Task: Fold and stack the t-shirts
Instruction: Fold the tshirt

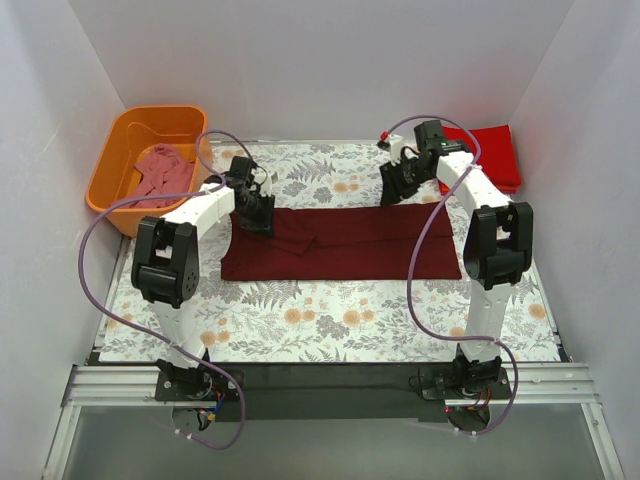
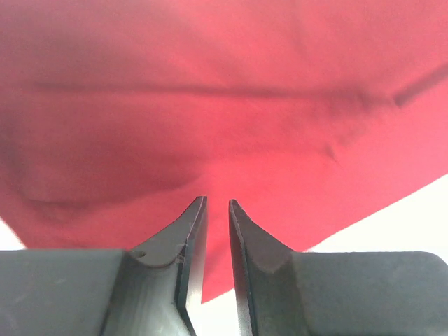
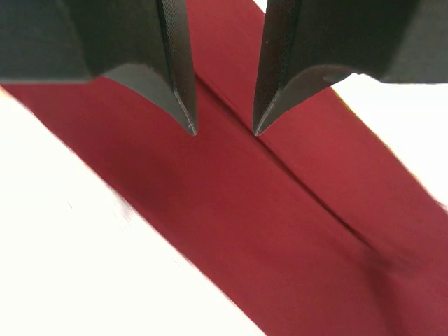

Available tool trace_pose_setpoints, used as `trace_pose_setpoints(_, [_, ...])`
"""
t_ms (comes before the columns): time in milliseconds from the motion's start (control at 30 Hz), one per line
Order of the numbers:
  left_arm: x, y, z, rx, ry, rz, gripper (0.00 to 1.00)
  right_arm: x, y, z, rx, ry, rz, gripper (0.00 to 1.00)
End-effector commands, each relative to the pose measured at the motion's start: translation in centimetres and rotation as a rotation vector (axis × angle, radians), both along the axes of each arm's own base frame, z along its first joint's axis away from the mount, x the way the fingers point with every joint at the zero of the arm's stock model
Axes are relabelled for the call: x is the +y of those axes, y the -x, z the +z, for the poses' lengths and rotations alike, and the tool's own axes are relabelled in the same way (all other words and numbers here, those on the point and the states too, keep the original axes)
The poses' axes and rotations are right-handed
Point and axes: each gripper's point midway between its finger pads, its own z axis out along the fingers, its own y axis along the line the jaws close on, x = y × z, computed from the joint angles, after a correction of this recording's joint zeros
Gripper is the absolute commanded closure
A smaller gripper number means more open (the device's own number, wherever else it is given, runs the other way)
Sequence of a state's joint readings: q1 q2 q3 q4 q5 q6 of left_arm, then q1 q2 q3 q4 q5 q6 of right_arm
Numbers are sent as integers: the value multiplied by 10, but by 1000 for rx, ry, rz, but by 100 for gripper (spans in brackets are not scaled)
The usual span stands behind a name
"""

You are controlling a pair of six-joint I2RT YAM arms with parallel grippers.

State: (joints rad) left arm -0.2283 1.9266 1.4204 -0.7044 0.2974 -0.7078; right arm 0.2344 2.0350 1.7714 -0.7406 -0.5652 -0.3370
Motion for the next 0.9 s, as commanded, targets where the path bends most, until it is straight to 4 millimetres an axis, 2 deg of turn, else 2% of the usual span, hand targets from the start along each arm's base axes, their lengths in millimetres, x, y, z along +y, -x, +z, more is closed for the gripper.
trace_pose_setpoints(0, [-6,32,1,47,-22,-12,82,-67,32,-41,72,320,85,57])
trace_pose_setpoints(167, [-10,43,-14,89,-24,-7,84,-107,29,-64,62,481,106,62])
trace_pose_setpoints(267, [-10,40,-21,102,-39,8,85,-118,23,-77,76,524,104,65])
trace_pose_setpoints(400, [-4,40,-40,125,-73,30,89,-137,20,-98,96,600,93,68])
trace_pose_setpoints(500, [2,34,-51,124,-102,45,90,-149,37,-120,134,656,112,71])
trace_pose_setpoints(533, [3,28,-57,121,-113,46,91,-152,42,-122,134,669,123,71])
trace_pose_setpoints(567, [9,22,-59,115,-123,55,91,-157,60,-133,172,683,141,72])
trace_pose_setpoints(600, [12,17,-61,112,-134,57,91,-158,67,-137,181,683,147,72])
trace_pose_setpoints(633, [14,4,-63,100,-139,49,91,-158,71,-134,168,680,153,72])
trace_pose_setpoints(667, [19,-6,-63,94,-141,60,91,-159,88,-142,206,684,174,73])
trace_pose_setpoints(700, [20,-14,-64,94,-141,58,91,-158,95,-142,210,682,189,73])
trace_pose_setpoints(733, [21,-34,-65,78,-145,51,92,-154,103,-138,204,669,199,74])
trace_pose_setpoints(767, [23,-45,-66,67,-148,46,92,-147,124,-142,235,663,239,74])
trace_pose_setpoints(800, [22,-56,-66,54,-147,33,92,-140,137,-142,243,652,265,74])
trace_pose_setpoints(833, [18,-69,-66,37,-142,16,92,-128,146,-133,218,622,291,74])
trace_pose_setpoints(867, [8,-100,-63,-23,-117,-41,91,-104,165,-130,211,607,370,74])
